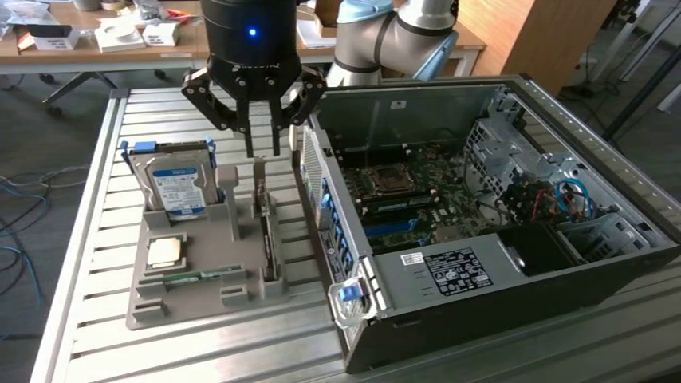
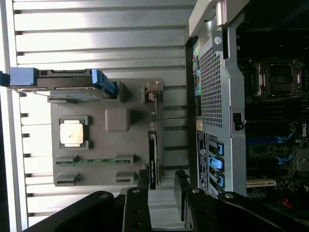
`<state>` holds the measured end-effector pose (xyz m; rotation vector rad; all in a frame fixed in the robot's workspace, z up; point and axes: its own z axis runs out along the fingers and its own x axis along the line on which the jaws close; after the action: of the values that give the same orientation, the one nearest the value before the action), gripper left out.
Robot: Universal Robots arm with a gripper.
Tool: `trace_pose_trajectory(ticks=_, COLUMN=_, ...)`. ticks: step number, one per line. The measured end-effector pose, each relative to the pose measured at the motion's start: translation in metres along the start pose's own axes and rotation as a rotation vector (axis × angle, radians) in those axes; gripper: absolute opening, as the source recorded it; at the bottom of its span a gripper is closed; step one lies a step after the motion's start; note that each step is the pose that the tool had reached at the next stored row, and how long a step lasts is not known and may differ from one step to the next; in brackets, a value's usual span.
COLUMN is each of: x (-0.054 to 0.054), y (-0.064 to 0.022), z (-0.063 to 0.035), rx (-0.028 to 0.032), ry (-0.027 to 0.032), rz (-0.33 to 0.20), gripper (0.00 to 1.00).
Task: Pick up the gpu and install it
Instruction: 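Pick up the gpu and move the gpu toward the slot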
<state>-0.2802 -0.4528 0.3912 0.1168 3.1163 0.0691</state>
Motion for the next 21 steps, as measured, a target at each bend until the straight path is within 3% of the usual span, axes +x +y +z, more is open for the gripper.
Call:
trace_pose_trajectory(ticks=4, x=0.0, y=-0.0002, z=0.0029, rx=-0.0001, ry=-0.0001, rz=0.0, gripper=0.36)
trace_pose_trajectory(ticks=21, x=0.001, y=-0.0015, z=0.0337, rx=-0.0001, ry=0.0, rz=0.0, gripper=0.36)
